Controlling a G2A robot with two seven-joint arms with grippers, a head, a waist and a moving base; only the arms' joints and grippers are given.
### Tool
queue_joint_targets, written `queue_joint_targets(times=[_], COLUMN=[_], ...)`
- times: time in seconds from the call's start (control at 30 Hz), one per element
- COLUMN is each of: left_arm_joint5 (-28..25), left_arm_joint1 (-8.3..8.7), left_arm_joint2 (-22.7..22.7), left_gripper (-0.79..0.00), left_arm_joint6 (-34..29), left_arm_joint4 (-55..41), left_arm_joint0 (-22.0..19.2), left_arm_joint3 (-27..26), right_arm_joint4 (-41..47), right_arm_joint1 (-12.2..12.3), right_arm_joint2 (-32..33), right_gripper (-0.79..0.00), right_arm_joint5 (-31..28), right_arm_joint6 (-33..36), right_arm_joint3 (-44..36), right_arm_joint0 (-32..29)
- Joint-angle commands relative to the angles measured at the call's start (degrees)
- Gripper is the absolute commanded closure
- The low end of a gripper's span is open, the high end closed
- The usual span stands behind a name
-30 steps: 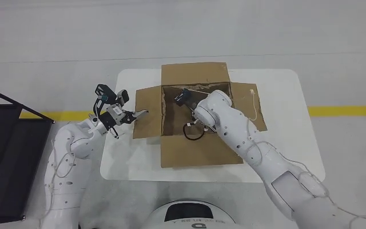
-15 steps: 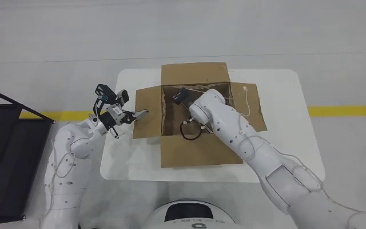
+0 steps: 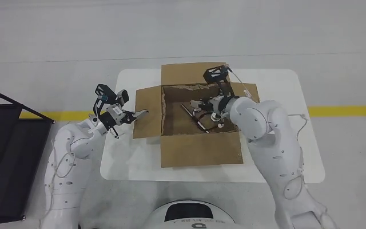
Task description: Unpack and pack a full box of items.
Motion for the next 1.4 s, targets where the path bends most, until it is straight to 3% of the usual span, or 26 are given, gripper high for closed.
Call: queue_joint_targets(times=[0.0,0.37,0.43,0.5,0.73,0.87,1.07,1.23,1.37], left_arm_joint5=[0.0,0.0,0.0,0.0,0.0,0.0,0.0,0.0,0.0], left_arm_joint1=[0.0,0.0,0.0,0.0,0.0,0.0,0.0,0.0,0.0], left_arm_joint2=[0.0,0.0,0.0,0.0,0.0,0.0,0.0,0.0,0.0], left_gripper=[-0.785,-0.785,-0.785,-0.785,-0.785,-0.785,-0.785,-0.785,-0.785], left_arm_joint6=[0.0,0.0,0.0,0.0,0.0,0.0,0.0,0.0,0.0], left_arm_joint4=[0.0,0.0,0.0,0.0,0.0,0.0,0.0,0.0,0.0], left_arm_joint0=[0.0,0.0,0.0,0.0,0.0,0.0,0.0,0.0,0.0], left_arm_joint3=[0.0,0.0,0.0,0.0,0.0,0.0,0.0,0.0,0.0], right_arm_joint4=[-0.85,1.03,4.28,13.18,34.2,36.78,39.28,64.93,75.51], right_arm_joint1=[-0.04,0.19,0.36,0.78,2.46,3.37,3.96,4.06,4.59], right_arm_joint2=[-0.72,1.48,5.19,13.29,37.44,41.03,36.25,37.76,39.03], right_gripper=[-0.785,-0.785,-0.785,-0.785,-0.785,-0.785,-0.785,-0.785,-0.785], right_arm_joint5=[-0.06,-1.01,0.1,-0.53,-7.96,-11.16,-12.17,-18.58,-22.39], right_arm_joint6=[0.1,-1.92,-3.52,-6.16,-10.53,-9.74,-3.8,8.68,15.78], right_arm_joint3=[1.07,2.72,3.63,5.56,17.35,28.02,39.59,51.24,57.46], right_arm_joint0=[1.47,0.74,0.23,-1.41,-9.45,-9.33,-3.83,1.08,3.74])
